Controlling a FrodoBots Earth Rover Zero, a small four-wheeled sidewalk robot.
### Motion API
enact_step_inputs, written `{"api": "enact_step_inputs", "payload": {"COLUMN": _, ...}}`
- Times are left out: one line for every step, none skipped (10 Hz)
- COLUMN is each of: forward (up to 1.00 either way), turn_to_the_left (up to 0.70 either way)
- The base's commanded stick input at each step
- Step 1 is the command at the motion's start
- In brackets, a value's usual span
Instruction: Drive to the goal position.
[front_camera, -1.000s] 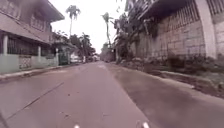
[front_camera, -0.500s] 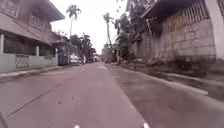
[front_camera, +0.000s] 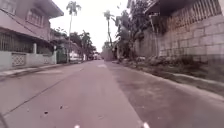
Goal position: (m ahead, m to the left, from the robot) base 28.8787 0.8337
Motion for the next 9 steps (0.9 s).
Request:
{"api": "enact_step_inputs", "payload": {"forward": 0.7, "turn_to_the_left": 0.0}}
{"api": "enact_step_inputs", "payload": {"forward": 0.7, "turn_to_the_left": 0.0}}
{"api": "enact_step_inputs", "payload": {"forward": 0.7, "turn_to_the_left": 0.0}}
{"api": "enact_step_inputs", "payload": {"forward": 0.7, "turn_to_the_left": 0.0}}
{"api": "enact_step_inputs", "payload": {"forward": 0.7, "turn_to_the_left": 0.0}}
{"api": "enact_step_inputs", "payload": {"forward": 0.7, "turn_to_the_left": 0.0}}
{"api": "enact_step_inputs", "payload": {"forward": 0.7, "turn_to_the_left": 0.0}}
{"api": "enact_step_inputs", "payload": {"forward": 0.7, "turn_to_the_left": 0.0}}
{"api": "enact_step_inputs", "payload": {"forward": 0.7, "turn_to_the_left": 0.0}}
